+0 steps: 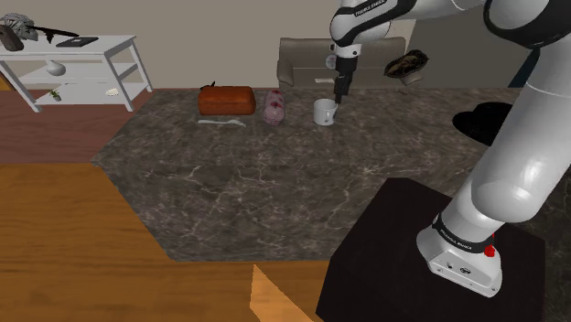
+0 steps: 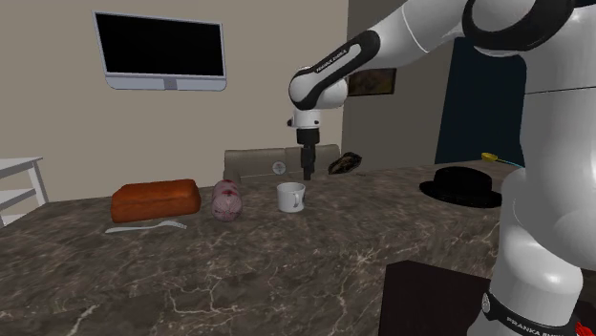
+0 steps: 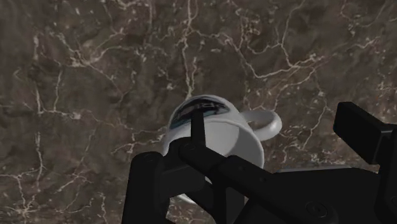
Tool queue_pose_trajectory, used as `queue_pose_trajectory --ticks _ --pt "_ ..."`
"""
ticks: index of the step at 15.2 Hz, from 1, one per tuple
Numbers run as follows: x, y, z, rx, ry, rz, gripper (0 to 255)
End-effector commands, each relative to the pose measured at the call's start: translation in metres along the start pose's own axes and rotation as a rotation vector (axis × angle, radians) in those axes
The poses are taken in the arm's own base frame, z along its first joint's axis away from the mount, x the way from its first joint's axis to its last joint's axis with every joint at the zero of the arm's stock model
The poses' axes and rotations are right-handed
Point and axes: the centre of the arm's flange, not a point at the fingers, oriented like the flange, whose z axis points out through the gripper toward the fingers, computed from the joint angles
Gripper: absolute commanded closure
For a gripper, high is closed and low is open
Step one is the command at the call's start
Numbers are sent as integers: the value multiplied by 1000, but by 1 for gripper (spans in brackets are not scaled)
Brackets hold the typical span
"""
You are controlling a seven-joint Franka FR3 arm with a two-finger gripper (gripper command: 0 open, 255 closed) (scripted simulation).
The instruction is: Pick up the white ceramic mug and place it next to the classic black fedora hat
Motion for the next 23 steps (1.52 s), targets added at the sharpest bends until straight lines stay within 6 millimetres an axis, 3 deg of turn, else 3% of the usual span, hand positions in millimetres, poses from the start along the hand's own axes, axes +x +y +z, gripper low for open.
queue_pose_trajectory --ticks 1,8,16,23 --pt "16 17 10 -3 2 -9 0" --pt "73 81 39 -10 7 -38 0" --pt "75 84 80 -10 7 -39 0" --pt "75 84 80 -10 7 -39 0"
